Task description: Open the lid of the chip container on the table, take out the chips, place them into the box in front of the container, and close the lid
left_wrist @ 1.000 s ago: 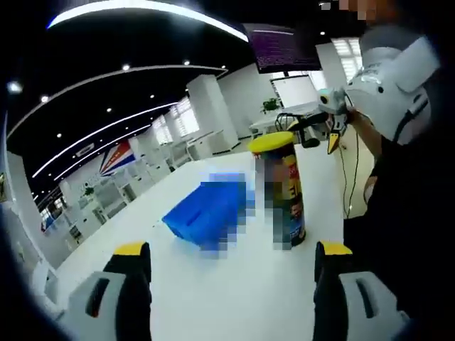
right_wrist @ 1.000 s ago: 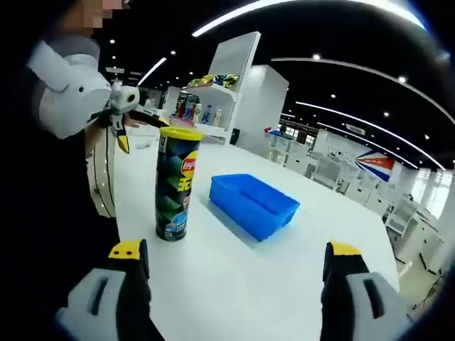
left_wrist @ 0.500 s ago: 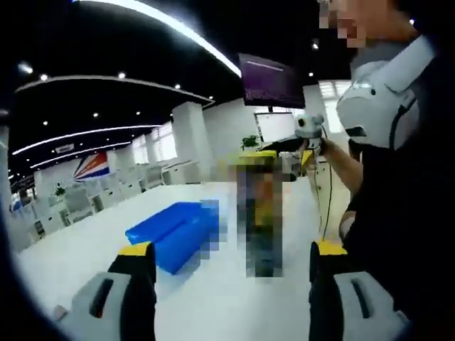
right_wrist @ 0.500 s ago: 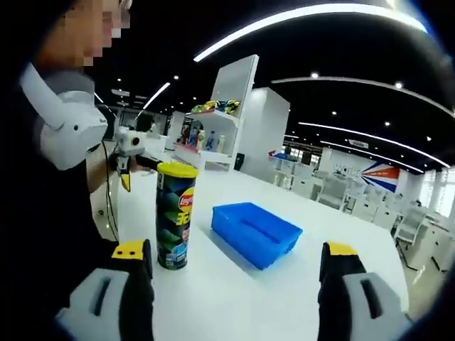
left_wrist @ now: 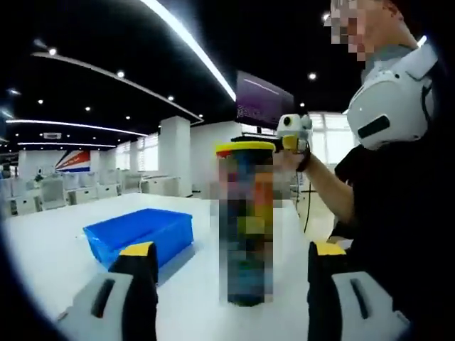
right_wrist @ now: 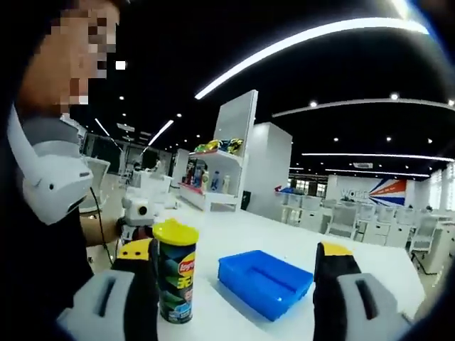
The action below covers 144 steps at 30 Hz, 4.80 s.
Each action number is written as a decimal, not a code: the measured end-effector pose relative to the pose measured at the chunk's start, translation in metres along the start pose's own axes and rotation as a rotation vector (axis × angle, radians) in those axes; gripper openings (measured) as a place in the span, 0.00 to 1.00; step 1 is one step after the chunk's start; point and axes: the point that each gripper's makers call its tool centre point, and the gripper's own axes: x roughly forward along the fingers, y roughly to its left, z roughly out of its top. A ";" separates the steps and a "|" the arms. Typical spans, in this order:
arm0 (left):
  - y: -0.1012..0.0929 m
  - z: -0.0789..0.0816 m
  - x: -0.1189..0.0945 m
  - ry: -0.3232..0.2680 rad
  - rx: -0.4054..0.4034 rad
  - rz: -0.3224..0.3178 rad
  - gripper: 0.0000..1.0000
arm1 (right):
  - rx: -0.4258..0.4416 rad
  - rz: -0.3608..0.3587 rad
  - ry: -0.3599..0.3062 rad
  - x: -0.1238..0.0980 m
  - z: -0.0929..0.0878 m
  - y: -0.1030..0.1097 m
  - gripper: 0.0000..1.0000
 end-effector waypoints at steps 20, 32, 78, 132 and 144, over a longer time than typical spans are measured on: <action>-0.013 -0.019 0.047 -0.115 -0.123 -0.065 0.85 | 0.082 0.218 0.026 0.072 -0.018 0.080 0.79; -0.013 -0.024 0.054 -0.107 -0.120 -0.066 0.87 | 0.087 0.239 0.037 0.087 -0.025 0.091 0.77; -0.006 -0.044 0.055 -0.061 -0.110 -0.038 0.47 | 0.067 0.229 0.044 0.090 -0.033 0.091 0.73; -0.008 -0.047 0.057 -0.061 -0.099 -0.045 0.47 | 0.279 0.141 0.030 0.092 -0.034 0.076 0.43; -0.012 -0.046 0.057 -0.062 -0.118 -0.060 0.46 | 0.354 0.115 0.024 0.091 -0.034 0.072 0.42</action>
